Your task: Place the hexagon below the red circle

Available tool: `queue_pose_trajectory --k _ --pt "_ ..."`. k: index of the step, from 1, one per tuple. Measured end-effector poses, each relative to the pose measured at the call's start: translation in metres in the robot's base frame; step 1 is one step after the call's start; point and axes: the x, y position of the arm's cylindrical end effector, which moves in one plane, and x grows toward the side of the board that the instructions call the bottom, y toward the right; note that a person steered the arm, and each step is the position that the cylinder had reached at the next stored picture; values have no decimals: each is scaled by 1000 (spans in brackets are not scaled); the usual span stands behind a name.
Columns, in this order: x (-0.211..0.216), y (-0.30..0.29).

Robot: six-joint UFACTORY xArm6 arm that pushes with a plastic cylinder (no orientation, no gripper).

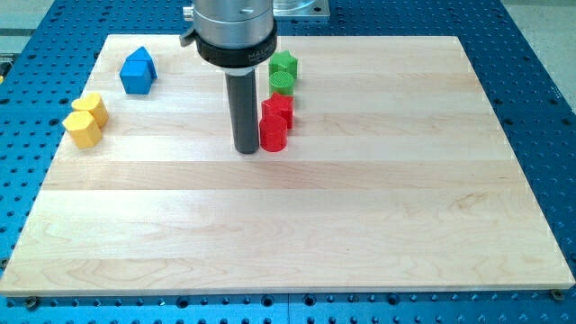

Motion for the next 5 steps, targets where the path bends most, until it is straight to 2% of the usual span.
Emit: queue_pose_trajectory --k 1,2,3,4,5 --pt "56 -91" --pt "88 -219" --pt "44 -238" --pt "-16 -230" --pt "-36 -230"
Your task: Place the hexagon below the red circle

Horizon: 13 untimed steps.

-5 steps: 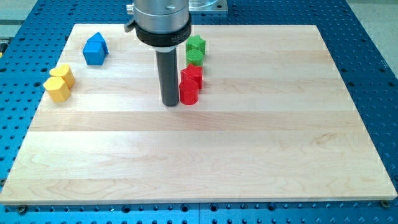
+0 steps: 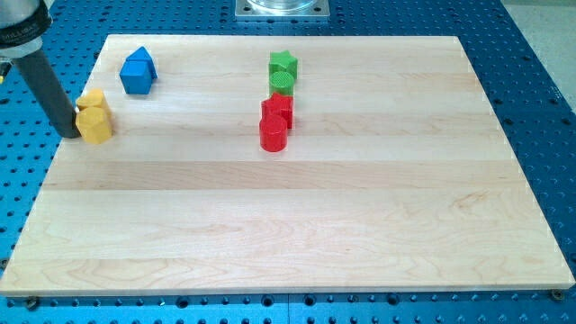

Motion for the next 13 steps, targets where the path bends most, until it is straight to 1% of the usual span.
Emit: queue_pose_trajectory --k 1,2,3,4,6,7,8,9,10,11,12,13 --pt "13 2" --pt "60 25" --pt "48 -14" --pt "4 16" --pt "25 191" --pt "-4 145" --pt "-33 214" --pt "-8 222" --pt "72 204" --pt "67 138" --pt "137 133" --pt "121 227"
